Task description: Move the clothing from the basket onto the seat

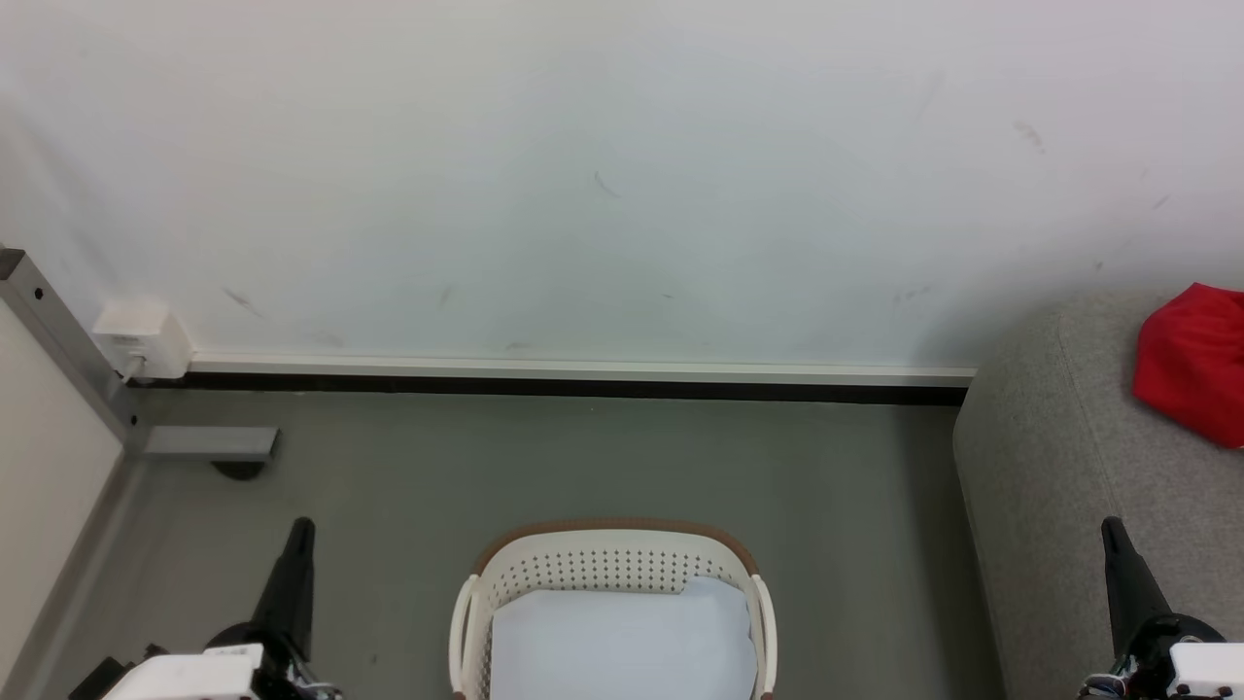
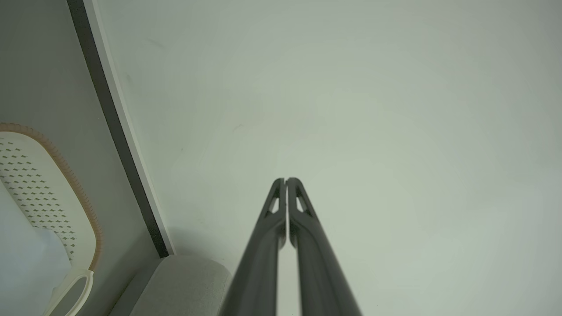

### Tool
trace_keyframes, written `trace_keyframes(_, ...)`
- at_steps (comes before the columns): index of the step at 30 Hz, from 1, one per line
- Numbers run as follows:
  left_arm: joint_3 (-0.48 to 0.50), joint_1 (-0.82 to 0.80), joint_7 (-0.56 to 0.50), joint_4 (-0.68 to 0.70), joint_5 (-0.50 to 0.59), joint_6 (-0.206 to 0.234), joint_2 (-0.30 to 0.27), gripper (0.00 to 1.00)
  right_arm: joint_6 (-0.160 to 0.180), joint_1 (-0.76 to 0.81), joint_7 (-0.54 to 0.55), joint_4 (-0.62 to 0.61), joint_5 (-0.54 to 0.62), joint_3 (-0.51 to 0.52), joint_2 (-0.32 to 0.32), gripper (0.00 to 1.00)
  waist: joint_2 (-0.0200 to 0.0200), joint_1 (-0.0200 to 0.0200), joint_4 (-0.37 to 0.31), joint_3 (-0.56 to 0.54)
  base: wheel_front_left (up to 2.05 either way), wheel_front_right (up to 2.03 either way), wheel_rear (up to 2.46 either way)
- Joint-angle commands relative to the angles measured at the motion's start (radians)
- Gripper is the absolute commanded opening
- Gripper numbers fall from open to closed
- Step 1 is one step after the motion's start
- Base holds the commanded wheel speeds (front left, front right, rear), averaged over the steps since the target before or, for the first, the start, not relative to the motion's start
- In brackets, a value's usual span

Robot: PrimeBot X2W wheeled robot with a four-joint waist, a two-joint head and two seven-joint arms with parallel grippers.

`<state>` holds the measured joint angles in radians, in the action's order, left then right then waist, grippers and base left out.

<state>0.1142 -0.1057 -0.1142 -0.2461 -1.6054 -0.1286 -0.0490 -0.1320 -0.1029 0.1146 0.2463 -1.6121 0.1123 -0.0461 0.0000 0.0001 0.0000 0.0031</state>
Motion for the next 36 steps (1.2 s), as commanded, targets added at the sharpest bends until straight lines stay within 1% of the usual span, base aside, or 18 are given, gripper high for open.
trace_keyframes(1, 0.003, -0.007, -0.004, 0.003, -0.014, -0.005, -0.002, 0.00, 0.002, -0.012, 0.003, -0.004, -0.002, 0.003, -0.008, 0.00, 0.0000, -0.0001, 0.000, 0.000, 0.00, 0.00, 0.00)
trace_keyframes(36, 0.002, -0.007, -0.004, 0.003, -0.014, -0.005, -0.002, 0.00, 0.002, -0.012, 0.003, -0.004, -0.002, 0.003, -0.008, 0.00, 0.0000, -0.0001, 0.000, 0.000, 0.00, 0.00, 0.00)
